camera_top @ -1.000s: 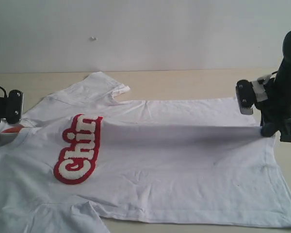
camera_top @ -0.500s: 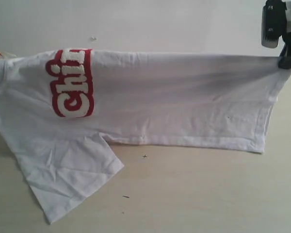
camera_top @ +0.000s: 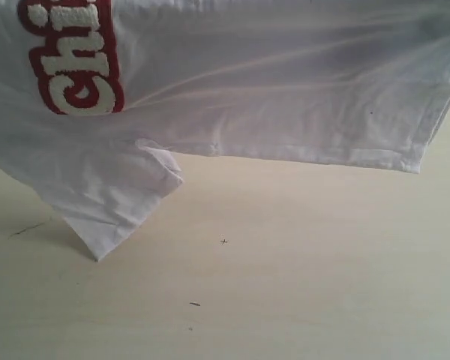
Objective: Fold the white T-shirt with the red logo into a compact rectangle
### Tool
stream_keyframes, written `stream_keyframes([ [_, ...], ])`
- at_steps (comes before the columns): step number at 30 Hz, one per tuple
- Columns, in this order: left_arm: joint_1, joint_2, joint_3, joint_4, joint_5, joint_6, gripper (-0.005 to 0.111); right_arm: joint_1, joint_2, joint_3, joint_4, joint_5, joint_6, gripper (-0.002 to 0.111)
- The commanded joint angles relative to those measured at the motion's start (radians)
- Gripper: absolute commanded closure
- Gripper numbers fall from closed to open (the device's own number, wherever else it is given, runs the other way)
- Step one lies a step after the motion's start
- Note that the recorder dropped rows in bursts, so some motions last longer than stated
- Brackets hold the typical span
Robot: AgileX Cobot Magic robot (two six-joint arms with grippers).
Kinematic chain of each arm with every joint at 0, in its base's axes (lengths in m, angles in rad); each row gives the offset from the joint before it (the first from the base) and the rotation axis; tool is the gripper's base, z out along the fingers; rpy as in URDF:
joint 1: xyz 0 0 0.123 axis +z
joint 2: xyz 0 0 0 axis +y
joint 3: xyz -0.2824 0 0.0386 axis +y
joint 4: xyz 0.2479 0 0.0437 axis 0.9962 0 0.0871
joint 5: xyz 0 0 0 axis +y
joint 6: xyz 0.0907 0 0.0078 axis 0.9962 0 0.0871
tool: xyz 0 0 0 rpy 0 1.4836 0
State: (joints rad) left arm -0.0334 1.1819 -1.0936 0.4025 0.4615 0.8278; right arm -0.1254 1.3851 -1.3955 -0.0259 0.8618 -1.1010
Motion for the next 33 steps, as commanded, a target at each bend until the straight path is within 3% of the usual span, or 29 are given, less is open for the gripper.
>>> stream_keyframes([
  [1, 0.002, -0.078, 0.000, 0.018, 0.030, -0.052, 0.107, -0.008, -0.057, -0.009, -0.034, 0.031, 0.032, 0.108],
  [7, 0.002, -0.155, 0.000, 0.018, 0.178, -0.052, 0.107, -0.008, -0.109, -0.009, 0.000, 0.105, 0.086, 0.108],
  [14, 0.002, -0.227, 0.000, -0.008, 0.299, -0.045, 0.107, -0.008, -0.144, -0.007, 0.218, 0.225, 0.004, 0.108],
  [29, 0.002, -0.221, 0.000, -0.056, 0.243, 0.010, 0.107, 0.044, -0.127, -0.007, 0.222, 0.253, 0.004, 0.108],
  [33, 0.002, -0.183, 0.000, -0.049, 0.259, 0.014, 0.107, 0.044, -0.092, -0.007, 0.157, 0.226, 0.163, 0.108],
])
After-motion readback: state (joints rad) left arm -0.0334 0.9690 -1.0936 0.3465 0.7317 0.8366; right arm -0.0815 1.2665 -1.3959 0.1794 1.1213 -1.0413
